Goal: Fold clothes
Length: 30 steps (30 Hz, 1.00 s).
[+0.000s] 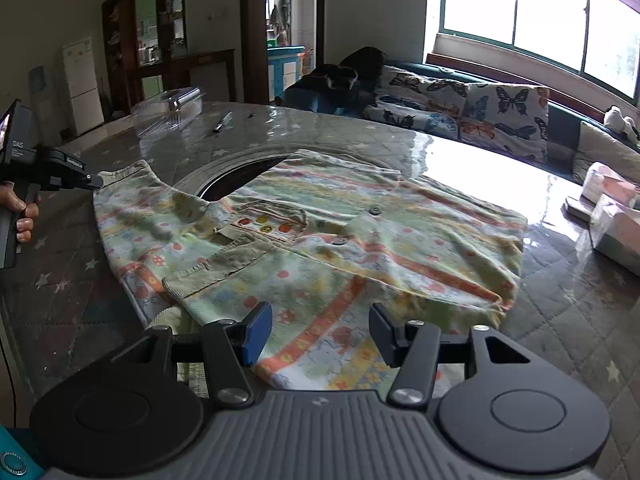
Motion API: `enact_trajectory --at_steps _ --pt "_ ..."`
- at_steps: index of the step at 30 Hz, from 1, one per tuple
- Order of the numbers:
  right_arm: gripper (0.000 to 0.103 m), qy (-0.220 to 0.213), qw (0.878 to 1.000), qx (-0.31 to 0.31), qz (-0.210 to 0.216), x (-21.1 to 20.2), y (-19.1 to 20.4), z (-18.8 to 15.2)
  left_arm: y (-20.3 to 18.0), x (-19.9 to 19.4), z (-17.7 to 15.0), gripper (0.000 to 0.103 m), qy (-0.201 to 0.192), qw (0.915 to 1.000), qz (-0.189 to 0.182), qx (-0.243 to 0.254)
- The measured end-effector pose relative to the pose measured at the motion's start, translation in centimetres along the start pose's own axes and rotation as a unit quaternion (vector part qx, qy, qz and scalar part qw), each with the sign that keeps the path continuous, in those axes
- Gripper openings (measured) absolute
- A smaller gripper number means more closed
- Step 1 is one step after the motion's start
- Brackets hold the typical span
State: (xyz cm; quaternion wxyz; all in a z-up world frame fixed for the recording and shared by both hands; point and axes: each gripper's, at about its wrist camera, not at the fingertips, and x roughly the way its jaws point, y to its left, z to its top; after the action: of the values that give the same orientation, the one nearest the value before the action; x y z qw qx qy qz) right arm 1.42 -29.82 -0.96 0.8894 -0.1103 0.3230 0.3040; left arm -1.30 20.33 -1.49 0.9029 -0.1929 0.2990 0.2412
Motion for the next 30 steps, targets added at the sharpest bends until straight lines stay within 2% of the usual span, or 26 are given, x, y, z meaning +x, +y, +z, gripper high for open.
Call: enact_trajectory --at_steps 4,7,13,18,22,26,29,30 --pt "0.055 -0.009 1.000 0.012 -0.007 -0.7 -0.6 -0.3 -1.1 -1.8 0.5 0.005 -0.018 0.9994 -0.028 -0.005" --pt "0.055 -0.018 0.999 0.024 -0.013 -1.3 -1.2 -0.6 -3.0 -4.1 0.9 0.005 -0.029 0.9965 -0.078 0.005" --pt "0.054 -0.039 0.998 0.050 -0.019 -2.4 -2.8 -1.0 -8.5 -8.7 0.8 0.005 -0.031 0.9803 -0.190 0.043" --pt "0.054 -0.052 0.996 0.074 -0.024 -3.3 -4.2 -1.7 -14.1 -11.3 -0.7 0.005 -0.008 0.9567 -0.278 0.086" --pt "0.054 -0.063 0.993 0.099 -0.031 -4.2 -5.5 -2.3 -18.9 -12.6 -2.8 0.005 0.019 0.9302 -0.345 0.125" --pt "0.054 -0.067 0.990 0.121 -0.036 -4.6 -6.5 -2.7 -22.4 -12.3 -5.8 0.005 0.054 0.9083 -0.379 0.169" --pt "0.053 -0.065 0.989 0.127 -0.036 -4.7 -6.8 -2.9 -24.3 -11.2 -8.1 0.008 0.093 0.8931 -0.390 0.203" --pt "0.052 -0.064 0.989 0.127 -0.035 -4.7 -6.9 -2.9 -24.5 -11.0 -8.6 0.009 0.102 0.8905 -0.389 0.212"
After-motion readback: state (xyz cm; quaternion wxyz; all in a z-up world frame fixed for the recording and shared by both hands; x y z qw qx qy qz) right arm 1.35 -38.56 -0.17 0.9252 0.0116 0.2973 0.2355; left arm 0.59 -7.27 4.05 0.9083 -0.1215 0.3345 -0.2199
